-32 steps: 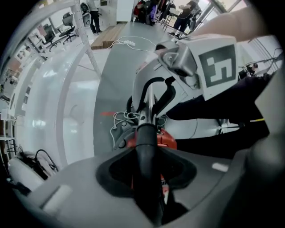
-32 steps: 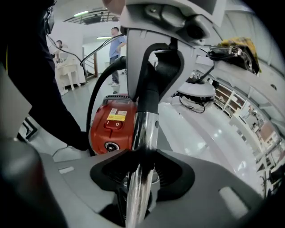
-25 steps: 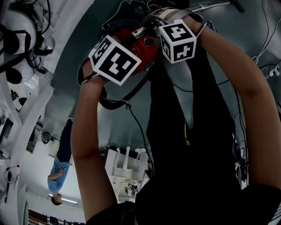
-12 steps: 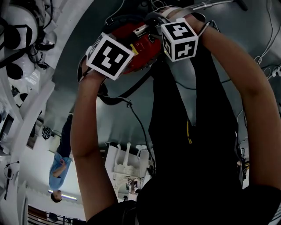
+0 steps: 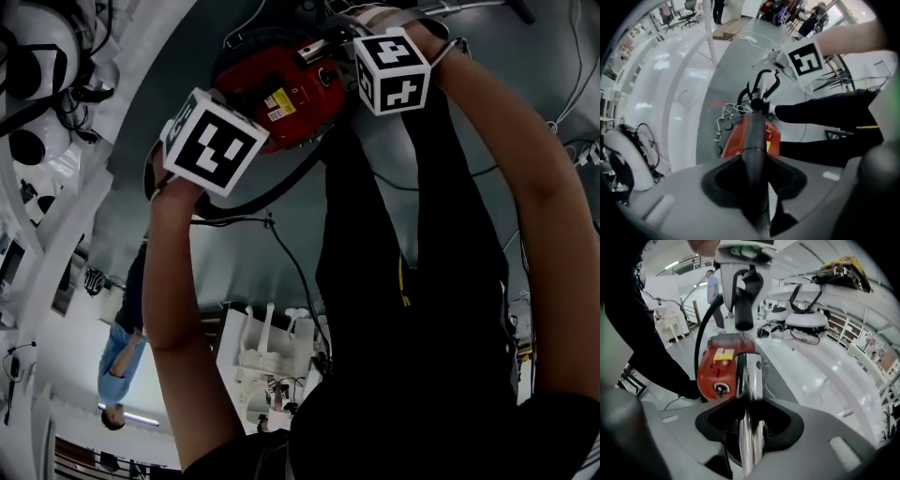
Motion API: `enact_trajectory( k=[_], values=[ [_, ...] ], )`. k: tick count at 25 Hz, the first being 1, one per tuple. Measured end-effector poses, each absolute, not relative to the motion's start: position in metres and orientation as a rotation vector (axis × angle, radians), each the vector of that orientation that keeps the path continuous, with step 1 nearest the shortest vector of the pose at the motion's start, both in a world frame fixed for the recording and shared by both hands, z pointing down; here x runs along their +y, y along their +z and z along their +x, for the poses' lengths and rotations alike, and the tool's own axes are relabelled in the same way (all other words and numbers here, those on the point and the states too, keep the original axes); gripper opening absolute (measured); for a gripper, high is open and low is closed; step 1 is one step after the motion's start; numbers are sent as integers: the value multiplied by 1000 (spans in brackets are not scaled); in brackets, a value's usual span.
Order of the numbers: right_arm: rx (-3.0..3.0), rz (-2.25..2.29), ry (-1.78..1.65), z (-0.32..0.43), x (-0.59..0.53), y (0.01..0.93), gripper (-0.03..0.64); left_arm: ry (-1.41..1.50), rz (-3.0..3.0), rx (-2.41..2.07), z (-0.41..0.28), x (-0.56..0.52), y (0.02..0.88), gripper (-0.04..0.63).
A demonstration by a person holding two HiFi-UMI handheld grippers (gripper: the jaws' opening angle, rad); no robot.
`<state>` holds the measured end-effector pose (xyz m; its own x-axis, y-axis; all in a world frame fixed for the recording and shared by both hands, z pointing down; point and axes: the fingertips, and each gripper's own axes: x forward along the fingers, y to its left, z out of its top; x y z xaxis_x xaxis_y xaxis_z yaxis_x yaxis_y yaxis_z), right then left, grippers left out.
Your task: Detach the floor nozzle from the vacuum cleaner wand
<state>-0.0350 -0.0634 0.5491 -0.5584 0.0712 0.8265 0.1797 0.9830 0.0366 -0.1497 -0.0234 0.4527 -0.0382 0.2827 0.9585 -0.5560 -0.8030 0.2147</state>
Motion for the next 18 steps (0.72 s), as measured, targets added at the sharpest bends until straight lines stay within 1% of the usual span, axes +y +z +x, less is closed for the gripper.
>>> enact_trajectory(
  k=[3, 6, 18],
  values=[
    [-2049, -127, -153, 12, -82, 573, 170, 1920, 1613, -386, -198, -16, 438, 144],
    [-2021, -156, -158, 26, -71, 572, 170, 1938, 1591, -414, -217, -3, 447, 145],
    [-1961, -182, -164, 13, -46, 596, 173, 2039, 1728, -409, -191, -7, 499, 152]
  ],
)
